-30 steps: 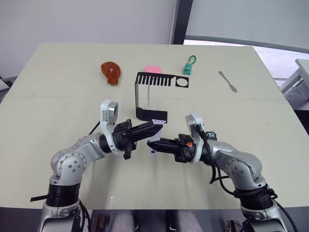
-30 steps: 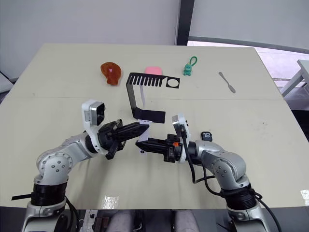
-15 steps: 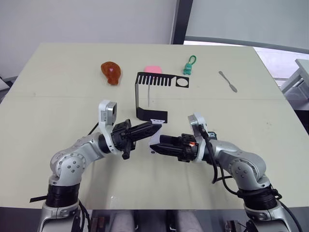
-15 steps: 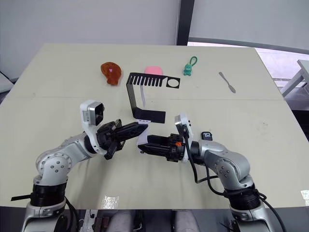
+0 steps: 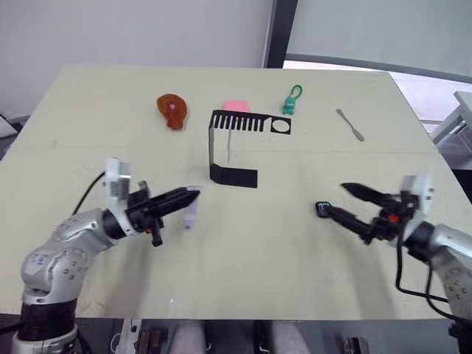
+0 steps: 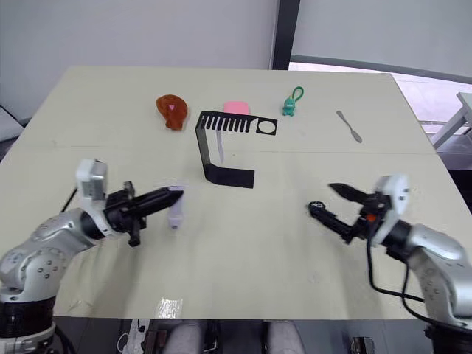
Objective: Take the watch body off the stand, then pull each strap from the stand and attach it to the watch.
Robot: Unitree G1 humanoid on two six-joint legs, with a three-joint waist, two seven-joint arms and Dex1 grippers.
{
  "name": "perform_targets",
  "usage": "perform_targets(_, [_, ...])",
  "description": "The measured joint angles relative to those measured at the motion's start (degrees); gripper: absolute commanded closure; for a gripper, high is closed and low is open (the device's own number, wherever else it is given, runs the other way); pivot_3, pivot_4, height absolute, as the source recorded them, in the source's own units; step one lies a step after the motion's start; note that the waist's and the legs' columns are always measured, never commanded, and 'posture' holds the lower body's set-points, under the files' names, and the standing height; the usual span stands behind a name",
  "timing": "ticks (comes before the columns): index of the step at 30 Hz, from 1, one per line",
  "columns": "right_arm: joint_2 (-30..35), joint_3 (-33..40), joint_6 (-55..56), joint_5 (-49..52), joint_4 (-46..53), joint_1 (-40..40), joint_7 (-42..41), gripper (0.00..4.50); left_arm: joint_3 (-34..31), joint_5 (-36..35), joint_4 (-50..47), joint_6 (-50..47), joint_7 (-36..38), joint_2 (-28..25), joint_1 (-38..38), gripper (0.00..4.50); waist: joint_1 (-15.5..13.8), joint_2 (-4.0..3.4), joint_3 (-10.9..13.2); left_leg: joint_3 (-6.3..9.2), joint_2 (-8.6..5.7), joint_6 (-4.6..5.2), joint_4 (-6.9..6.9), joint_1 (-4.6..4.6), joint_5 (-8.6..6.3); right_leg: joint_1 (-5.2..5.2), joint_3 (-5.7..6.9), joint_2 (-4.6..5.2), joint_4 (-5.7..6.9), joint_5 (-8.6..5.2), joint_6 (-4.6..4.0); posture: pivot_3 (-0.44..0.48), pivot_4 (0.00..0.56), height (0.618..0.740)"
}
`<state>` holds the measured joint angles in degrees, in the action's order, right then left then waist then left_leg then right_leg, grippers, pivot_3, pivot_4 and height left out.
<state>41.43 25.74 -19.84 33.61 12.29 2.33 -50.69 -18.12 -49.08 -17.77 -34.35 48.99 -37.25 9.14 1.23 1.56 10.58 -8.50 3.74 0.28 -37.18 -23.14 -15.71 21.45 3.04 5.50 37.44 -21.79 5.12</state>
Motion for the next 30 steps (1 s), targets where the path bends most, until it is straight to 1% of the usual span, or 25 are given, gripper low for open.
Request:
perform_targets(4, [1.01, 8.46, 9.68, -5.38, -9.73, 4.34, 0.09, 0.04, -3.56, 4.02, 0.83, 3.68, -1.54, -0.92, -2.75, 4.50, 0.01, 0.00, 0.00, -0.04, -0.01, 0.04, -0.02, 0.02, 0.02, -0.02, -0.04, 0.00, 0.00, 0.00, 0.00, 0.000, 0.150, 0.740])
perform_targets(7, [1.88, 12.93, 16.16, -8.06, -15.70, 9.33, -0.55, 0.04, -7.06, 7.56, 2.10, 7.72, -2.91, -1.65, -5.30, 4.50, 0.19, -0.01, 0.00, -0.05, 0.02, 0.02, 0.06, 0.08, 0.03, -0.04, -0.04, -0.02, -0.01, 0.00, 0.00, 0.000, 0.150, 0.740])
perform_targets(11, [1.55, 15.94, 22.04, -10.25, -23.23, 13.34, -0.43, 0.04, -11.69, 10.75, 4.87, 11.35, -4.01, -1.64, -10.15, 4.50, 0.86, -0.02, 0.00, -0.15, 0.08, -0.02, 0.12, 0.19, 0.02, -0.04, -0.15, -0.06, 0.01, 0.00, 0.00, 0.000, 0.150, 0.740])
perform_targets(14, [0.68, 16.56, 23.98, -10.42, -24.32, 13.82, -0.06, 0.04, -13.32, 11.04, 4.53, 12.13, -4.97, -1.30, -12.13, 4.50, 0.90, -0.03, 0.00, -0.15, 0.09, -0.06, 0.14, 0.23, 0.00, -0.08, -0.17, -0.05, 0.02, 0.00, 0.00, 0.000, 0.150, 0.740])
perform_targets(17, [0.09, 15.29, 24.72, -10.40, -23.68, 12.99, 0.30, 0.04, -13.30, 10.95, 3.12, 12.17, -5.34, -0.74, -12.57, 4.50, 0.64, -0.03, 0.00, -0.14, 0.09, -0.07, 0.13, 0.24, -0.02, -0.09, -0.17, -0.04, 0.02, 0.00, 0.00, 0.000, 0.150, 0.740])
perform_targets(20, [-1.73, 13.39, 23.10, -9.97, -20.41, 11.47, 1.65, 0.04, -12.49, 10.70, 1.59, 12.18, -5.76, 0.04, -11.96, 4.50, 0.47, -0.07, -0.02, -0.14, 0.09, -0.08, 0.13, 0.24, -0.02, -0.09, -0.17, -0.03, 0.04, 0.00, 0.00, 0.000, 0.150, 0.740])
perform_targets(21, [-2.71, 11.97, 21.33, -9.57, -17.50, 11.22, 2.79, 0.04, -11.61, 10.71, 0.61, 12.17, -5.87, 0.33, -11.69, 4.50, 0.44, -0.07, -0.02, -0.14, 0.09, -0.08, 0.14, 0.24, -0.02, -0.08, -0.17, -0.03, 0.05, 0.00, 0.00, 0.000, 0.150, 0.740])
perform_targets(23, [-7.65, 9.19, 16.32, -7.24, -9.34, 9.91, 7.72, 0.04, -8.70, 10.68, -1.79, 11.68, -5.77, 0.42, -11.03, 4.50, 0.45, -0.04, -0.04, -0.07, 0.16, -0.16, 0.12, 0.23, 0.00, -0.08, -0.15, -0.07, 0.13, 0.00, 0.00, 0.000, 0.150, 0.740])
perform_targets(25, [-11.08, 3.67, 11.06, -5.97, -0.10, 9.76, 12.08, 0.04, -5.21, 9.96, -4.89, 10.59, -5.59, 0.48, -9.08, 4.50, 0.39, -0.12, -0.03, -0.07, 0.12, -0.16, 0.13, 0.18, 0.00, 0.01, -0.17, -0.05, 0.22, 0.00, 0.00, 0.000, 0.150, 0.740])
perform_targets(26, [-11.84, 1.75, 8.93, -5.71, 3.37, 9.82, 13.72, 0.04, -4.30, 9.70, -6.07, 10.25, -5.50, 0.45, -8.43, 4.50, 0.36, -0.18, -0.06, -0.08, 0.10, -0.17, 0.14, 0.18, 0.00, 0.01, -0.18, -0.04, 0.23, 0.00, 0.00, 0.000, 0.150, 0.740])
perform_targets(30, [-14.38, -2.73, -2.53, -6.40, 15.82, 9.87, 24.79, 0.04, -0.91, 8.63, -8.65, 8.09, -4.55, -0.93, -5.87, 4.50, 0.33, -0.18, -0.07, -0.06, 0.09, -0.16, 0.13, 0.17, 0.00, 0.03, -0.17, -0.04, 0.23, 0.00, 0.00, 0.000, 0.150, 0.740])
